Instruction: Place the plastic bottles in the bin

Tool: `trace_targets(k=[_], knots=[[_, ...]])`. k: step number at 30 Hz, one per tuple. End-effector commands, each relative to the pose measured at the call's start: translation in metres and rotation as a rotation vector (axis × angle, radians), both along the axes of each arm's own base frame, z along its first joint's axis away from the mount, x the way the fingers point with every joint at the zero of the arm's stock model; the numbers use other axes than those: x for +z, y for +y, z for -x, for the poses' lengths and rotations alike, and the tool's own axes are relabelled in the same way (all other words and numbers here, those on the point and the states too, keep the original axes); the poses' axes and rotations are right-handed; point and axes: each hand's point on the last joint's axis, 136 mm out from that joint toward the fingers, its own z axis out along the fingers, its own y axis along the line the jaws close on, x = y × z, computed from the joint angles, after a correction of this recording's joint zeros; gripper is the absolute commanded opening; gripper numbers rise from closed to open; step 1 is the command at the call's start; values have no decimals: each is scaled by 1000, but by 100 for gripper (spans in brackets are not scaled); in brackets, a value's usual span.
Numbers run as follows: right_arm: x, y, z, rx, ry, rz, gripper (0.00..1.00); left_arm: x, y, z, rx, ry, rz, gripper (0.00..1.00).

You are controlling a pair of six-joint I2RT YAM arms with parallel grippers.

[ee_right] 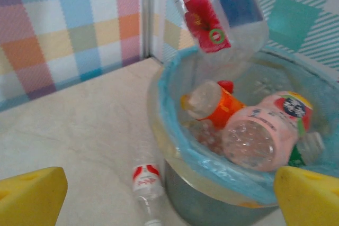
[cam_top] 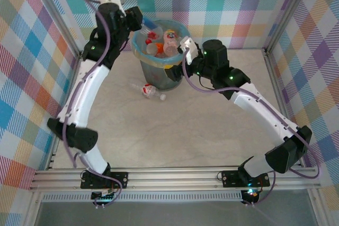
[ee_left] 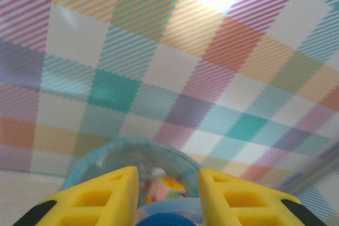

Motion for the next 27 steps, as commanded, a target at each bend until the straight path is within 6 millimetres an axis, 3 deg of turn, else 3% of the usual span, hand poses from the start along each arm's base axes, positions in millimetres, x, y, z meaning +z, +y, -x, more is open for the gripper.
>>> trace_targets(k=[1, 7, 12, 18, 27], knots=[[0, -7, -11, -46, -38, 58, 100, -4, 12, -35, 114, -38, -183, 4], [-13, -3, -11, -23, -14, 91, 100, -34, 4, -81, 150, -3, -350, 5], [-18, -5, -12, -22, -19, 122, 100, -71, 7, -102, 189, 66, -443, 6], [-26, -4, -13, -17, -2, 140, 100, -110, 6, -108, 178, 168, -459, 6], [-38, 0, -11, -5, 46, 136, 100, -182, -21, -112, 23, 338, -444, 12]])
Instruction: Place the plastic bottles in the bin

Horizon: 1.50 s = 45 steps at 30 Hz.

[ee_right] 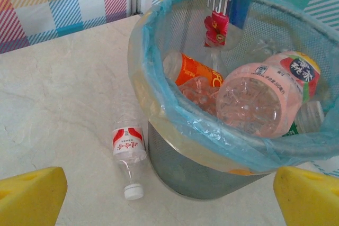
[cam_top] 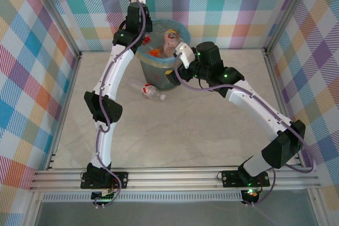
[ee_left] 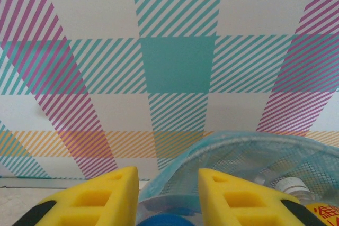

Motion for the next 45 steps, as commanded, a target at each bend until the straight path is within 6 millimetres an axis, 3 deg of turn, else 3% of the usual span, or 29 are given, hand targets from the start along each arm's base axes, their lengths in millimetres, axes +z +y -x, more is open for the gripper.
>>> trace_targets(k=[1, 5, 10, 14, 18, 21, 24, 32, 41, 45], knots=[[5, 3, 0, 9, 7, -13, 100, -83, -21, -3, -83, 226, 1, 13], [4, 3, -1, 8, 14, -14, 99, -115, -30, -7, -112, 290, -20, 16], [-1, 3, -1, 7, 24, -7, 100, -126, -49, -7, -172, 292, -61, 21], [1, 3, 0, 6, 22, -9, 100, -113, -63, -4, -220, 259, -57, 29], [3, 2, 0, 7, 15, -13, 100, -87, -83, 8, -319, 221, -23, 43], [3, 2, 0, 6, 15, -16, 99, -69, -97, 21, -380, 203, -1, 63], [3, 3, 1, 9, 19, -23, 100, -51, -104, 34, -416, 186, 8, 74], [8, 4, 3, 18, 18, -39, 100, -5, -97, 54, -402, 122, 70, 74], [10, 5, 4, 16, 32, -54, 100, -3, -72, 59, -288, 162, 150, 66], [7, 14, 15, 88, 76, -67, 100, 27, -71, 75, -324, 122, 189, 66]])
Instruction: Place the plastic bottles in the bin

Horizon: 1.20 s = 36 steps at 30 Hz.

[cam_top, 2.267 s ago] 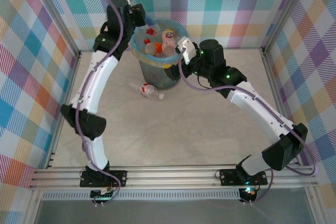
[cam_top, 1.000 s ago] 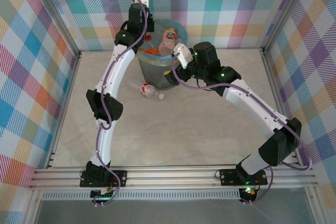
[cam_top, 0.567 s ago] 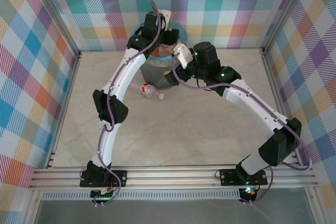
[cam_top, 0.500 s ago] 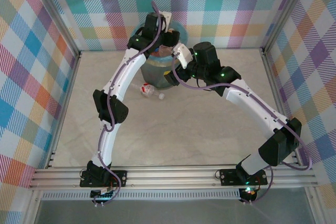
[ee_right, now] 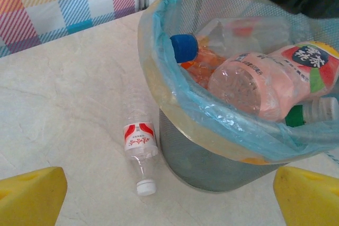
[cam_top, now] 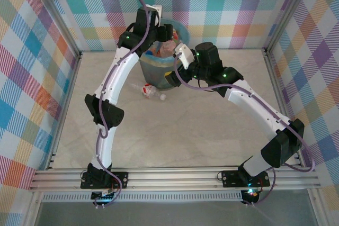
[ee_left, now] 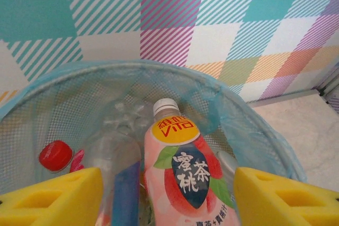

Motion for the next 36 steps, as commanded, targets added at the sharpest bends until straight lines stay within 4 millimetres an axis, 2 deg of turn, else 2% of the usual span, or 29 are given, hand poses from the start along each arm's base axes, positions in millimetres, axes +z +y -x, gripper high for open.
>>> trace_targets(k=[1, 4, 9, 12, 14, 16, 20, 23, 26, 28, 36], knots=[[10, 14, 16, 109, 46, -54, 100, 50, 15, 28, 3, -46, 76, 66], [-2, 28, 32, 216, 110, -76, 95, 68, 24, 49, 5, -61, 90, 67], [-52, 43, 38, 261, 201, -69, 85, 64, 60, 92, 90, -66, 85, 68], [-94, 52, 32, 254, 275, -29, 78, 46, 94, 123, 188, -54, 90, 69], [-119, 58, 24, 236, 316, -11, 73, 25, 118, 144, 260, -27, 97, 71], [-137, 63, 18, 223, 333, -3, 70, 9, 144, 166, 334, -6, 109, 72], [-181, 68, 0, 169, 347, 33, 70, -23, 187, 209, 464, 24, 126, 78], [-212, 69, -13, 136, 358, 89, 70, -40, 208, 235, 520, 39, 109, 79], [-239, 67, -26, 106, 351, 158, 71, -49, 221, 254, 550, 46, 86, 81], [-250, 67, -33, 95, 347, 191, 72, -50, 226, 261, 558, 42, 81, 81], [-282, 71, -37, 110, 380, 237, 68, -59, 226, 273, 542, 58, 103, 81]])
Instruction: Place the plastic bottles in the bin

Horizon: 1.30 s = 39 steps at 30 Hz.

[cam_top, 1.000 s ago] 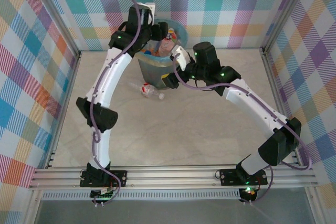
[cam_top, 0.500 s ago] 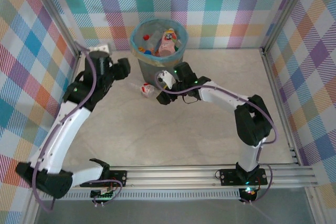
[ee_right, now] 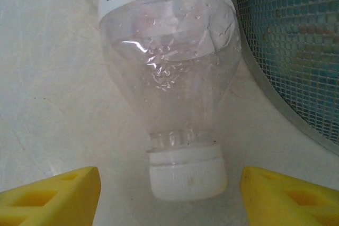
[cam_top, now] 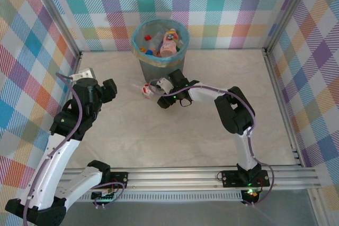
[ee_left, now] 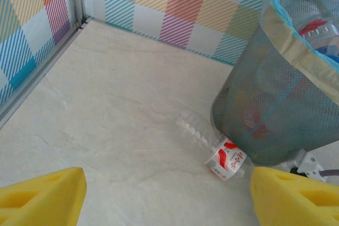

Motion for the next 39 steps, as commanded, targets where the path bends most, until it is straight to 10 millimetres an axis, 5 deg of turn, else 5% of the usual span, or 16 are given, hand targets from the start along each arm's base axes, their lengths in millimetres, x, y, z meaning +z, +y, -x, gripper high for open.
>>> trace_targets(k=[1, 8, 14, 18, 24, 30, 39], knots=[[-1, 9, -5, 30, -27, -3, 67, -9, 5, 4, 20, 20, 10, 81], [-3, 8, -5, 51, -27, 18, 48, -13, 5, 9, 21, 21, 21, 81], [14, 9, 7, 107, -27, -2, 25, -9, 8, 9, 27, 8, 2, 82], [35, 9, 20, 122, -32, -38, 19, -5, 9, 8, 30, -4, -11, 83], [84, 13, 53, 168, -89, -116, 15, 10, 6, 2, 17, -50, 5, 90], [161, 20, 91, 212, -153, -283, 15, 62, -7, -3, -46, -156, 98, 100], [245, 18, 104, 223, -266, -457, 14, 104, -29, -14, -141, -236, 324, 100]])
